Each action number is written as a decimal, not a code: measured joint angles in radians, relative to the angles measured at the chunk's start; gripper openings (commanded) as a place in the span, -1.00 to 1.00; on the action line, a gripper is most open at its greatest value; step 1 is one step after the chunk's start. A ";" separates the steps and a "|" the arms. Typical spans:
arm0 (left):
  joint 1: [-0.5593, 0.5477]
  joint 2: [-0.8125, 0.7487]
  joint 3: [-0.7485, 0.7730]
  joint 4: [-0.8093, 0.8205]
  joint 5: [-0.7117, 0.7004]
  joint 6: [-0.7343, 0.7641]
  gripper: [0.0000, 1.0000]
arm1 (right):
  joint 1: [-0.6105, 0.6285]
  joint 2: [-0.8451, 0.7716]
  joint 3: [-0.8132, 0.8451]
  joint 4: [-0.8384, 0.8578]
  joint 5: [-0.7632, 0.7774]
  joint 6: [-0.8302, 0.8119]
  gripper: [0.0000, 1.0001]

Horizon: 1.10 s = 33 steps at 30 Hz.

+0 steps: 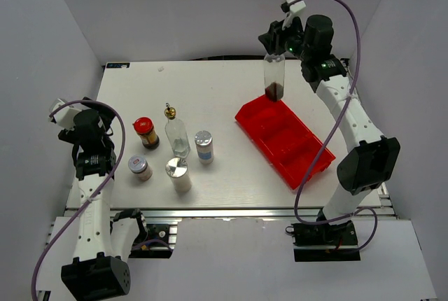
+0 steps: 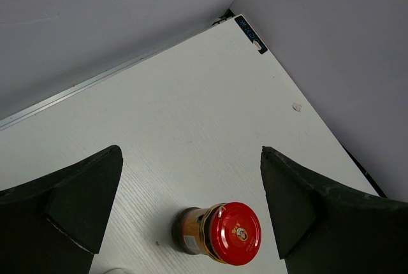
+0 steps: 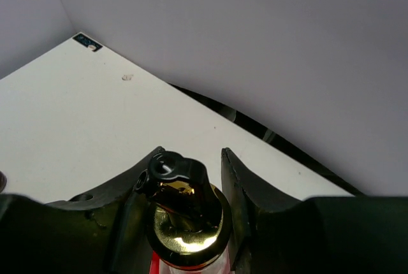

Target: Organize the condiment bottles

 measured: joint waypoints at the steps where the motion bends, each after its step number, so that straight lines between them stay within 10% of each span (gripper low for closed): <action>1: 0.000 0.000 0.000 0.000 0.000 0.000 0.96 | -0.008 -0.006 -0.012 -0.013 -0.004 0.002 -1.00; 33: 0.000 0.015 0.002 -0.011 -0.012 0.000 0.96 | -0.036 -0.040 -0.240 0.033 -0.053 0.029 -1.00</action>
